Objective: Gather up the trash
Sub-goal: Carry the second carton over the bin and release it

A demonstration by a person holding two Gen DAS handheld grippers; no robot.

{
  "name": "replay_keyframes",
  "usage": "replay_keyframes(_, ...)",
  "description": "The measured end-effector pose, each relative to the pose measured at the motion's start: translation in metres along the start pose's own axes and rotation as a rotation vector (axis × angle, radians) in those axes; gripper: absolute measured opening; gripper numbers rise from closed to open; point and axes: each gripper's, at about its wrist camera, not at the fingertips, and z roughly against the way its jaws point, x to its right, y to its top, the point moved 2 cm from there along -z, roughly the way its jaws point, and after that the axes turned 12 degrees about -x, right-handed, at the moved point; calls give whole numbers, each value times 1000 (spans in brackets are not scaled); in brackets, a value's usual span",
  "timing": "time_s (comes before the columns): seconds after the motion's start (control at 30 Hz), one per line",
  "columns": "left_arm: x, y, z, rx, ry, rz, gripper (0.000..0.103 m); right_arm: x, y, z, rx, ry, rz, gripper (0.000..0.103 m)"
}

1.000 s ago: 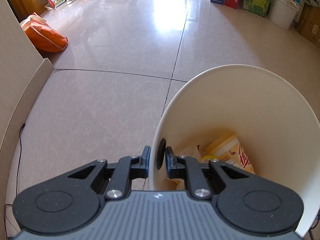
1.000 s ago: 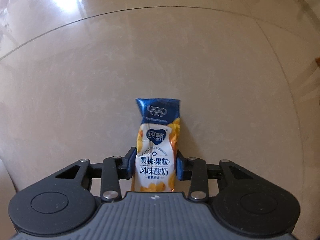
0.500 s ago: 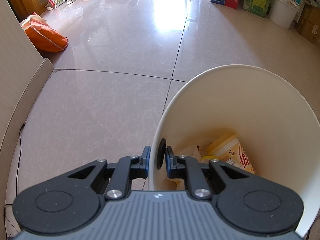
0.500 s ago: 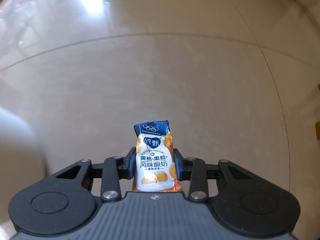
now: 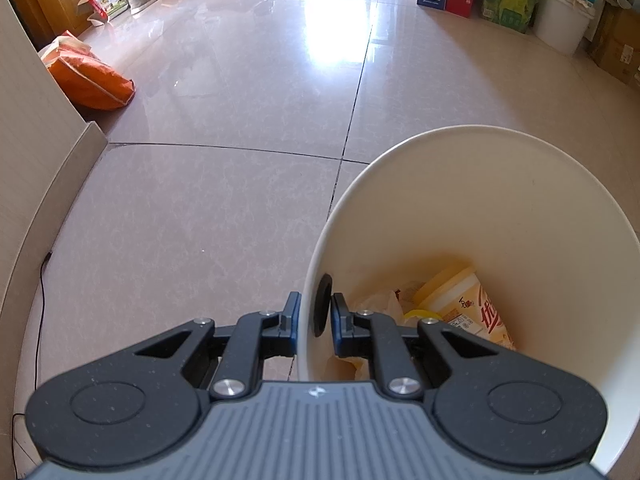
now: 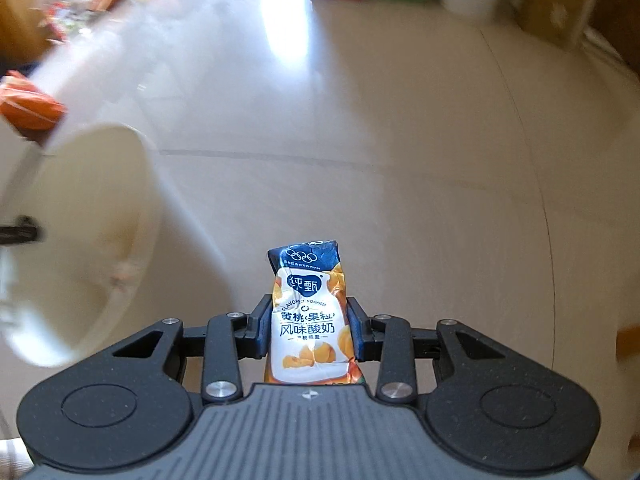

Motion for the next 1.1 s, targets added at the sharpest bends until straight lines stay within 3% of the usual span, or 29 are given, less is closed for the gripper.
replay_keyframes(0.23,-2,0,0,-3,-13,12,13,-68,33,50,106,110,165,41)
replay_keyframes(0.6,-1,0,-1,-4,-11,8,13,-163,84,21,77,257,324,43)
replay_keyframes(0.63,-1,0,-1,-3,-10,5,13,-168,89,17,76,283,336,45)
replay_keyframes(0.67,-1,0,-1,-3,-11,4,13,-170,93,18,82,280,336,59)
replay_keyframes(0.7,-1,0,-1,-3,-14,7,13,-173,95,16,88,257,326,80)
replay_keyframes(0.73,-2,0,-1,-3,-15,6,13,-175,93,18,99,237,317,87)
replay_keyframes(1.1,-3,-1,2,2,-18,6,13,-146,76,10,101,193,256,101)
